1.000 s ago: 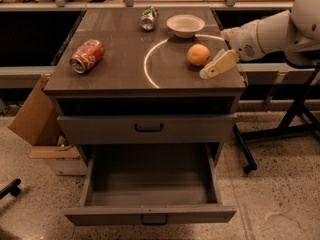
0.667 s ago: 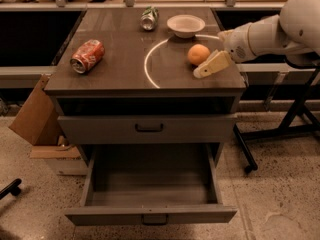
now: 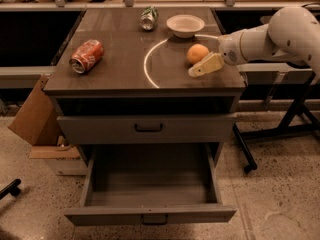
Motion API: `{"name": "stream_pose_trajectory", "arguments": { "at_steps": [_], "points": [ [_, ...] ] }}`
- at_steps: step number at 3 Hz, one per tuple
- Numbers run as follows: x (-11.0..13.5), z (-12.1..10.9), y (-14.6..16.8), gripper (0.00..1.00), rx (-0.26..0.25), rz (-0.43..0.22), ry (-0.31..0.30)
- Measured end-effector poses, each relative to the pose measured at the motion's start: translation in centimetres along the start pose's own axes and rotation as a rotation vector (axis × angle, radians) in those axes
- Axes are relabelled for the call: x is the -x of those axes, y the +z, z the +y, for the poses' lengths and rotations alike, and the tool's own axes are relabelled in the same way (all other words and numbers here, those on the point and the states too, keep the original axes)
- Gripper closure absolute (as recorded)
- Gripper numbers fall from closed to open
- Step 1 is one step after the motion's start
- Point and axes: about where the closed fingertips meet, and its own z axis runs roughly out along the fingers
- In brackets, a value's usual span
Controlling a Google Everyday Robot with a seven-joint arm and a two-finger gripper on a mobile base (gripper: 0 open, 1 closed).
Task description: Place orange into middle drawer
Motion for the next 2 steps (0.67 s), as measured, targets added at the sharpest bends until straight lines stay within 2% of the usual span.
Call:
{"name": "stream_pose_trajectory", "arguments": {
  "at_steps": [1,2],
  "points": [
    [0.4,-0.4,0.7,0.0,-0.017,-0.013,0.015],
    [0.2,-0.8,1.7,0.18,-0.022,-0.024,0.023]
  ]
}}
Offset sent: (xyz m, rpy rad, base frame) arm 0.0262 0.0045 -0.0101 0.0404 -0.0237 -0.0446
